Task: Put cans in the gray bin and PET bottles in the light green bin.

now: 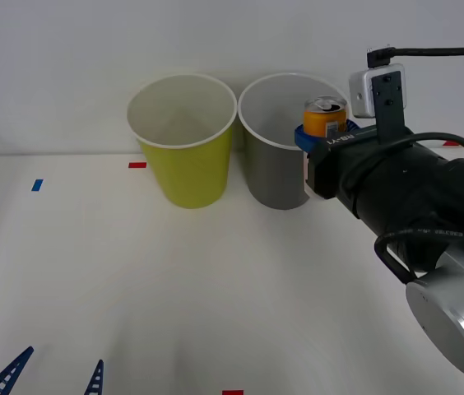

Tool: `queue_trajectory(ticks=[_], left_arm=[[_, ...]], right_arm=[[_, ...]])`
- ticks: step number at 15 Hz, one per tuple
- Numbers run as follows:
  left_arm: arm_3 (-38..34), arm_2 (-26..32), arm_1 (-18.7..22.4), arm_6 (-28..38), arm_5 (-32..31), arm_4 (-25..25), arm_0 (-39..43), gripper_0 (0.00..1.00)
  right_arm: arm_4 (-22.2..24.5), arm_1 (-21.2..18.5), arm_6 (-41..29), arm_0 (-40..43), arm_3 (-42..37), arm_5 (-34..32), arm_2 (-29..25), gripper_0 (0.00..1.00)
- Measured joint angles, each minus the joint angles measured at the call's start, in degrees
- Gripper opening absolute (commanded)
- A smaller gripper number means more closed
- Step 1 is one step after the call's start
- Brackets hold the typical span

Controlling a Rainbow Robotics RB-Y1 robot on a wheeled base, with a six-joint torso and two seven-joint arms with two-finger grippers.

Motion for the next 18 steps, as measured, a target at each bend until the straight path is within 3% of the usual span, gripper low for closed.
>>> queue_trajectory(ticks=[3, 6, 9, 18], left_arm=[[0.0, 0.0, 0.0, 0.0, 0.0, 0.0, 0.0, 1.0], [0.0, 0.0, 0.0, 0.0, 0.0, 0.0, 0.0, 1.0], [0.0, 0.0, 0.0, 0.0, 0.0, 0.0, 0.0, 1.0], [0.0, 0.0, 0.0, 0.0, 0.0, 0.0, 0.0, 1.0]], right_arm=[[-2.69, 1.71, -0.6, -5.43, 0.62, 5.4, -3.11, 0.01], [-6.86, 2.92, -0.2, -10.57, 3.96, 5.4, -7.79, 0.02], [-10.14, 4.18, 0.47, -13.54, 9.07, -0.43, -11.05, 0.02], [-9.88, 4.08, 1.81, -19.18, 29.94, -23.8, -10.45, 0.01]])
